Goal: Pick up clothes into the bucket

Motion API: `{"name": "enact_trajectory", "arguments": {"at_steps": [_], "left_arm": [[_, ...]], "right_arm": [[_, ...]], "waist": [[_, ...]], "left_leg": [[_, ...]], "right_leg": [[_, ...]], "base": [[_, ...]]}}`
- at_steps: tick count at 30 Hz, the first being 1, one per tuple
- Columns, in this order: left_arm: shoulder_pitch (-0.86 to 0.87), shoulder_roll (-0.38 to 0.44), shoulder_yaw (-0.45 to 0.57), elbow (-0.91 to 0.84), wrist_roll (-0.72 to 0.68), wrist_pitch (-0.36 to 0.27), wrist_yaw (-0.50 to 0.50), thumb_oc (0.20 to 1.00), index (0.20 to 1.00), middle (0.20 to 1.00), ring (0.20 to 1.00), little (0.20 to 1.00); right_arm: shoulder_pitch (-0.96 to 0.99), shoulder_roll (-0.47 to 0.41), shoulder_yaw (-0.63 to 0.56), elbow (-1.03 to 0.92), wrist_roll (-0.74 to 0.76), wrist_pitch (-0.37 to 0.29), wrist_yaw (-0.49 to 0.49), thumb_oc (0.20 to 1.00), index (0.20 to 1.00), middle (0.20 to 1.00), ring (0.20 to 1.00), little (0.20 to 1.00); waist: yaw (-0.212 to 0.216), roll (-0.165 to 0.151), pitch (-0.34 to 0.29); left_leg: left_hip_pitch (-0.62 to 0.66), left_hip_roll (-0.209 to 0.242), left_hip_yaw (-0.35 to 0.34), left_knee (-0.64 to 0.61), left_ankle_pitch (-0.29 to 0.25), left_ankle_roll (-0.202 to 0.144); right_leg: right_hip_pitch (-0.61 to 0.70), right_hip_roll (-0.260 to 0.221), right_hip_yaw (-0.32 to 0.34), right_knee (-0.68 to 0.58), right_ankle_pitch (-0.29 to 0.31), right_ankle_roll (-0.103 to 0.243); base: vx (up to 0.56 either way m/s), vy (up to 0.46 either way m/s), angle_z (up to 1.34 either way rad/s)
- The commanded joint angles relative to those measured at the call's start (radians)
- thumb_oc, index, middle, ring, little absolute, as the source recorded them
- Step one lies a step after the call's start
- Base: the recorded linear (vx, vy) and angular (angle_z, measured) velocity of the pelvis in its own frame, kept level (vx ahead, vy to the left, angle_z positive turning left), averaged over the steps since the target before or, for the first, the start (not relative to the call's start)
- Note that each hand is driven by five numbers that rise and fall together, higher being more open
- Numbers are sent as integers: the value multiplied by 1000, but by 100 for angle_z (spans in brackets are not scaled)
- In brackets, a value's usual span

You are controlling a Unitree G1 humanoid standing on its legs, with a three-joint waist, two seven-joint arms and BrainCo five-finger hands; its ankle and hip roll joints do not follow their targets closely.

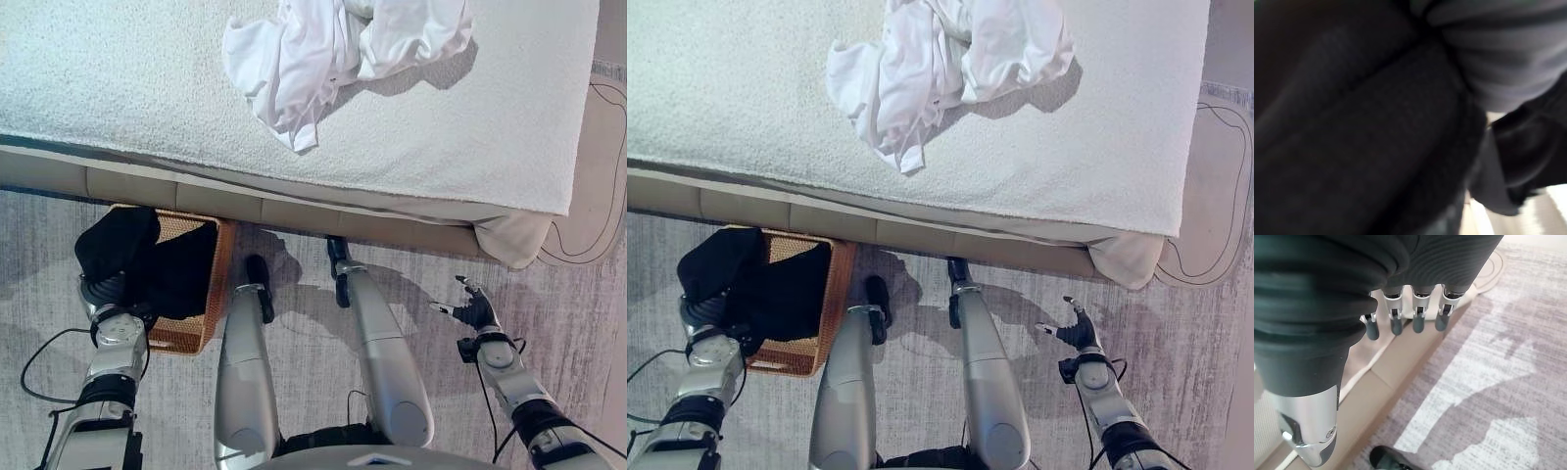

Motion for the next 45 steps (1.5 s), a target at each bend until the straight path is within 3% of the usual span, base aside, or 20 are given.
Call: {"name": "enact_trajectory", "arguments": {"at_steps": [1, 6, 8, 9, 16, 20, 26, 30, 31, 35, 40, 41, 45], "left_arm": [[15, 75, 5, 70, 16, 34, 59, 200, 200, 200, 200, 200], [17, 72, -6, 83, 44, 67, 70, 200, 200, 200, 200, 200], [22, 63, 5, 115, 37, 85, 74, 953, 953, 953, 953, 953], [21, 61, 4, 123, 41, 95, 75, 1000, 1000, 1000, 1000, 1000], [41, 60, 3, 90, 115, 138, 92, 1000, 1000, 1000, 1000, 1000], [71, 65, 1, -7, 185, 147, 108, 1000, 1000, 1000, 1000, 1000], [119, 34, -25, -169, 244, 133, 103, 1000, 1000, 1000, 1000, 1000], [130, 17, -45, -214, 258, 123, 88, 1000, 1000, 1000, 1000, 1000], [139, -3, -59, -251, 246, 104, 72, 1000, 1000, 1000, 1000, 1000], [161, -66, -97, -317, 112, 25, 4, 1000, 1000, 1000, 1000, 1000], [157, -141, -195, -331, -154, -85, -116, 1000, 1000, 1000, 1000, 1000], [159, -154, -207, -341, -163, -91, -126, 1000, 1000, 1000, 1000, 1000], [161, -268, -260, -373, -441, -124, -215, 1000, 1000, 1000, 1000, 1000]], "right_arm": [[14, -27, 22, -33, 41, -24, -45, 1000, 1000, 1000, 1000, 1000], [5, -29, 30, -33, 45, -15, -50, 1000, 1000, 1000, 1000, 1000], [2, -31, 32, -36, 48, -10, -49, 1000, 1000, 1000, 1000, 1000], [-1, -30, 34, -38, 48, -7, -48, 1000, 1000, 1000, 1000, 1000], [-45, -55, -2, -121, 52, -16, -77, 1000, 1000, 1000, 1000, 1000], [-99, -81, -60, -258, 25, -44, -141, 1000, 1000, 1000, 1000, 1000], [-220, -137, -142, -382, -84, -37, -249, 1000, 1000, 1000, 1000, 1000], [-281, -157, -141, -351, -97, -24, -264, 1000, 1000, 1000, 1000, 1000], [-349, -192, -133, -298, -107, -7, -273, 1000, 1000, 1000, 1000, 1000], [-510, -286, -104, -160, -103, 34, -280, 1000, 1000, 1000, 1000, 1000], [-765, -408, 0, 190, -59, 93, -278, 1000, 1000, 1000, 1000, 1000], [-802, -417, 31, 236, -48, 92, -269, 1000, 1000, 1000, 1000, 1000], [-893, -480, 79, 440, -1, 123, -247, 1000, 1000, 1000, 1000, 1000]], "waist": [[-7, -37, -21], [-6, -41, -21], [-3, -42, -21], [-2, -41, -21], [15, -25, -21], [30, -5, -21], [69, 45, -21], [85, 67, -21], [103, 86, -21], [147, 126, -21], [197, 166, -21], [198, 172, -21], [224, 188, -21]], "left_leg": [[-36, -35, -36, 69, -50, 61], [-54, -35, -40, 83, -56, 63], [-59, -37, -43, 82, -54, 62], [-59, -37, -43, 79, -53, 62], [-19, -49, -48, 16, -28, 55], [1, -68, -44, -61, 36, 51], [72, -104, -68, -178, 83, 41], [92, -115, -83, -215, 102, 40], [111, -128, -98, -247, 116, 38], [146, -156, -144, -310, 153, 30], [170, -178, -199, -363, 189, 19], [170, -181, -205, -370, 192, 18], [167, -183, -235, -400, 219, 9]], "right_leg": [[36, -36, 24, 10, -52, 48], [19, -38, 17, 18, -55, 46], [17, -40, 15, 21, -56, 46], [18, -42, 13, 20, -56, 46], [59, -60, -4, -24, -47, 49], [77, -85, -21, -73, -7, 51], [141, -118, -59, -106, -10, 57], [159, -134, -76, -107, -14, 58], [173, -147, -88, -104, -19, 60], [205, -185, -132, -89, -31, 61], [230, -215, -185, -72, -50, 57], [230, -218, -190, -70, -51, 56], [219, -227, -220, -45, -71, 45]], "base": [[1, 1, -7], [0, 2, -1], [-5, 7, 2], [0, 0, 0], [-10, 14, 7], [-60, 5, 12], [15, -2, 15], [18, -17, 26], [26, -52, 29], [27, -54, 45], [11, -68, 47], [11, -89, 30], [15, -123, 30]]}}
